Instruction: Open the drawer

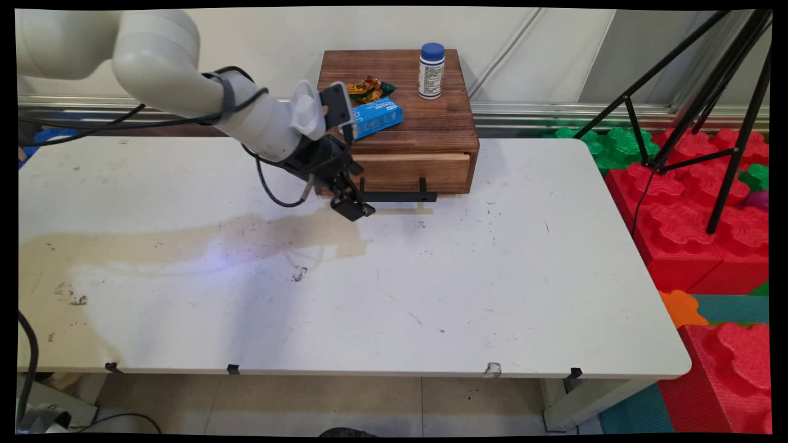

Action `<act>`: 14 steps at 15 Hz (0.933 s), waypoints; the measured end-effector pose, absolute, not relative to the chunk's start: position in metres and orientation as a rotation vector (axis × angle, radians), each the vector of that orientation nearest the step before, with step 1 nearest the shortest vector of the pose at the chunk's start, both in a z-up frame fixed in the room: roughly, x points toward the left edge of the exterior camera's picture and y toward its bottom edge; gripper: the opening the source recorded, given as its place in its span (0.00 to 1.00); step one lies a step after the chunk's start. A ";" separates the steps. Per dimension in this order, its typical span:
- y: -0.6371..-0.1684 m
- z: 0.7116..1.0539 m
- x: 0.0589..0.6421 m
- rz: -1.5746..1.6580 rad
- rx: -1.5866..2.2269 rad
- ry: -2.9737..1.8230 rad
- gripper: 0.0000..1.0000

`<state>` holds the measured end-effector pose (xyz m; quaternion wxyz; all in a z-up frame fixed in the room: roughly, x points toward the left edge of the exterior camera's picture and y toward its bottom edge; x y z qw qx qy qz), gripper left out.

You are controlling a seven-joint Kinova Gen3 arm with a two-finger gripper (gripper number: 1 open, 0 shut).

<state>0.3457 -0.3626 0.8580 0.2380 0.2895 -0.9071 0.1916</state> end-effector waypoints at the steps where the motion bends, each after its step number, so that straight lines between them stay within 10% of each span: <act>1: -0.366 0.853 0.343 0.524 0.789 -2.483 1.00; 14: -0.390 0.814 0.326 0.528 0.771 -2.461 1.00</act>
